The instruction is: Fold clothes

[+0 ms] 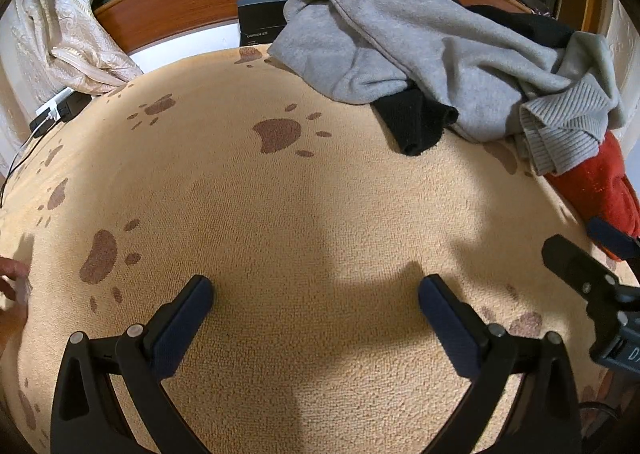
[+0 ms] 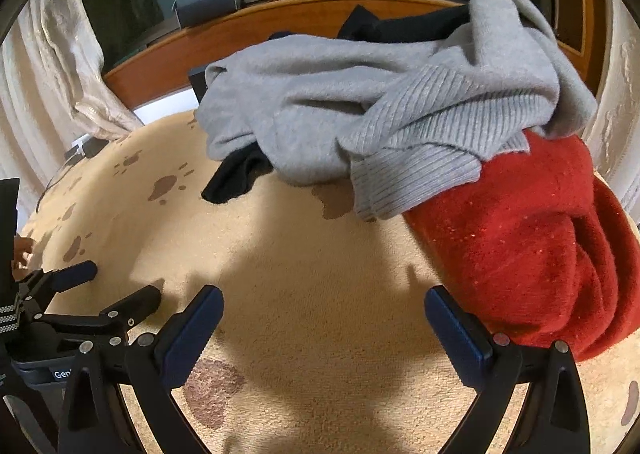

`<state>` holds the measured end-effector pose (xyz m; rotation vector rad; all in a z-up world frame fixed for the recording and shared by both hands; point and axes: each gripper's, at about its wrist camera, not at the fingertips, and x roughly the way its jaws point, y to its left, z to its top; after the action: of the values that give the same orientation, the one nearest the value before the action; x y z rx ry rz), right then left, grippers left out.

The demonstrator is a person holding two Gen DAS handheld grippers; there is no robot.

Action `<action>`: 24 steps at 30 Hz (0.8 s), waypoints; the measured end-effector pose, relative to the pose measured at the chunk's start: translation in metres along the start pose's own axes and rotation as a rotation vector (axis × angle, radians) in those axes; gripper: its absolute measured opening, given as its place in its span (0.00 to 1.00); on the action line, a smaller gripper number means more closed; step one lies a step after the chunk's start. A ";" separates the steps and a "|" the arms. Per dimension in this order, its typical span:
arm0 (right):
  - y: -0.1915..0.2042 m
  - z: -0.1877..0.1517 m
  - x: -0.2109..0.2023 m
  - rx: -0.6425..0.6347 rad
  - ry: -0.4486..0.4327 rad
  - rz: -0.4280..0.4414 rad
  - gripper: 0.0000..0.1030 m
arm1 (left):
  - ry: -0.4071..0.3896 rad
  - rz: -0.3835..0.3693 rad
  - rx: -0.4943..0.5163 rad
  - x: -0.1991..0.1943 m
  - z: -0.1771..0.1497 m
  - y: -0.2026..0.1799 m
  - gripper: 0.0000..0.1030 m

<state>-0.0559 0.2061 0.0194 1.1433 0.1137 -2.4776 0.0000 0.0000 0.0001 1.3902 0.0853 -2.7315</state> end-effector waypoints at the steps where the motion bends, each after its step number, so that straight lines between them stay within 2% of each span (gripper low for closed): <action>1: 0.000 0.001 -0.002 0.007 0.000 0.003 0.99 | 0.000 0.000 0.000 0.000 0.000 0.000 1.00; 6: -0.004 -0.006 -0.004 0.043 0.017 0.004 0.99 | 0.000 0.000 0.000 -0.002 0.001 0.000 1.00; 14: 0.002 -0.009 -0.004 0.031 0.020 0.024 0.99 | 0.000 0.000 0.000 0.007 0.005 -0.001 1.00; 19: 0.003 -0.005 0.000 0.039 0.053 0.034 0.99 | 0.000 0.001 0.000 0.003 0.002 -0.001 1.00; 24: 0.014 -0.006 0.009 -0.026 0.098 -0.045 0.99 | -0.001 0.005 0.000 0.003 0.003 -0.001 1.00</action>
<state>-0.0512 0.1920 0.0100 1.2639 0.2013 -2.4512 -0.0039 0.0008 -0.0006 1.3870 0.0814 -2.7287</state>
